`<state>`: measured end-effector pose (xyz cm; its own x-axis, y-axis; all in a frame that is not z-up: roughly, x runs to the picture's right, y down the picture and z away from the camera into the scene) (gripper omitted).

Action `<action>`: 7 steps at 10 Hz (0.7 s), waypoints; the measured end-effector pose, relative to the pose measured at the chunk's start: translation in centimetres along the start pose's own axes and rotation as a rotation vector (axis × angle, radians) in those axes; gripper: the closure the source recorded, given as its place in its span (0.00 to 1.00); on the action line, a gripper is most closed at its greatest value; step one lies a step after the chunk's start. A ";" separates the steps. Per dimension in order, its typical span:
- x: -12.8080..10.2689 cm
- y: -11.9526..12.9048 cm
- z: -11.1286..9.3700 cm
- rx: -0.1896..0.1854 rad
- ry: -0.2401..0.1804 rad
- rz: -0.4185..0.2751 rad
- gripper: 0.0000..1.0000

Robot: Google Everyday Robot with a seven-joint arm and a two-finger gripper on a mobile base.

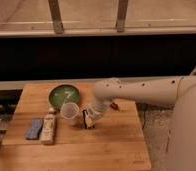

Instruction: Knock the eraser over

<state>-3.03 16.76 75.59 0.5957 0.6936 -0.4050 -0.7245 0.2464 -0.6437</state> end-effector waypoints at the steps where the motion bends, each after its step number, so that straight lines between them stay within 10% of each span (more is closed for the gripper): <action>1: -0.9 -0.8 -0.7 -0.013 -0.029 -0.002 1.00; 4: -5.1 -2.9 -2.7 -0.073 -0.162 -0.007 1.00; 7: -8.0 -1.6 -3.0 -0.075 -0.205 -0.032 1.00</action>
<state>-5.62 8.73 77.89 0.5296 0.8111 -0.2483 -0.6741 0.2247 -0.7037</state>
